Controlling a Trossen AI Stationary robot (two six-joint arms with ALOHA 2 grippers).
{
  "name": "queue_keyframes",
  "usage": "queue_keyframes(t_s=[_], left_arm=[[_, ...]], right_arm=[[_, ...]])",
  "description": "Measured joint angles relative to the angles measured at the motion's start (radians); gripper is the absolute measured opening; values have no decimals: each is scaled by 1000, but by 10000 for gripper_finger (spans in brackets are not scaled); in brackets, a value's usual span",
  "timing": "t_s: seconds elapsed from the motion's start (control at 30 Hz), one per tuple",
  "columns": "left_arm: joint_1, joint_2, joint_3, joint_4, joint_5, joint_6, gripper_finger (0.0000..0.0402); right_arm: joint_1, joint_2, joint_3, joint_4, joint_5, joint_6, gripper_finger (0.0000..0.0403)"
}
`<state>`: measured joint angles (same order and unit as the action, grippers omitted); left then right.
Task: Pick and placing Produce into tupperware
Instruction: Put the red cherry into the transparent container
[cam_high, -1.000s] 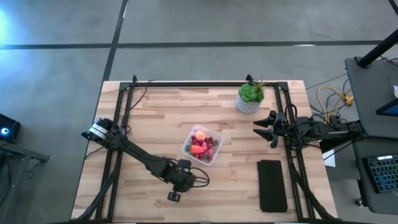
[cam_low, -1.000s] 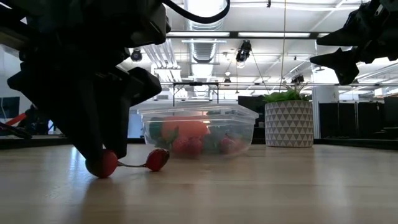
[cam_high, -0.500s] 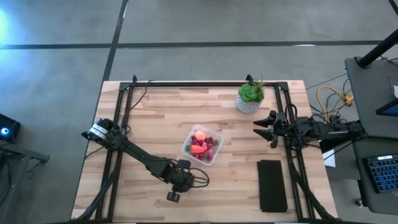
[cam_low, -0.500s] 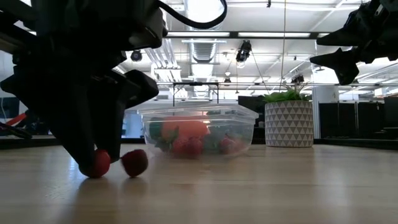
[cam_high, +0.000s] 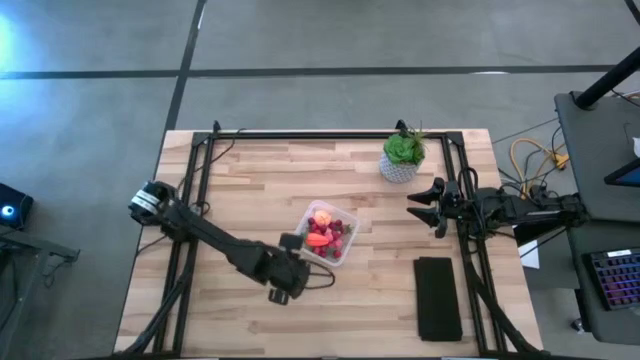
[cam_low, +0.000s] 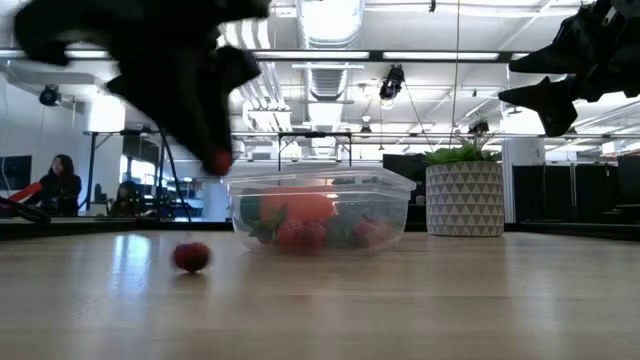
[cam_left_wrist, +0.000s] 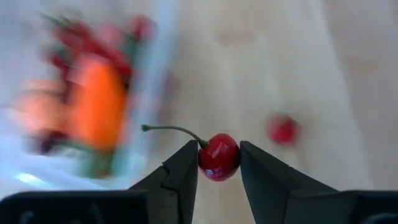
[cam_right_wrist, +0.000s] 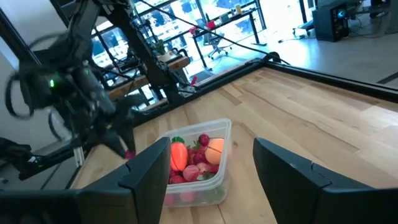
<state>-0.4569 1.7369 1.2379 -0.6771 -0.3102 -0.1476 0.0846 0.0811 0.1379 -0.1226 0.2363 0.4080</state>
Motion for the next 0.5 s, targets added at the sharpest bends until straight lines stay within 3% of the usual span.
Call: queue_keyframes(t_s=[0.13, 0.23, 0.5], left_arm=[[75, -39, 35, 11, -69, 99, 99], [157, -46, 45, 43, -66, 187, 99], [315, -21, 46, 120, 84, 345, 99]], right_arm=[[0, 0, 0, 0, 0, 0, 221], [0, 0, 0, 0, 0, 0, 221], [0, 0, 0, 0, 0, 0, 221]])
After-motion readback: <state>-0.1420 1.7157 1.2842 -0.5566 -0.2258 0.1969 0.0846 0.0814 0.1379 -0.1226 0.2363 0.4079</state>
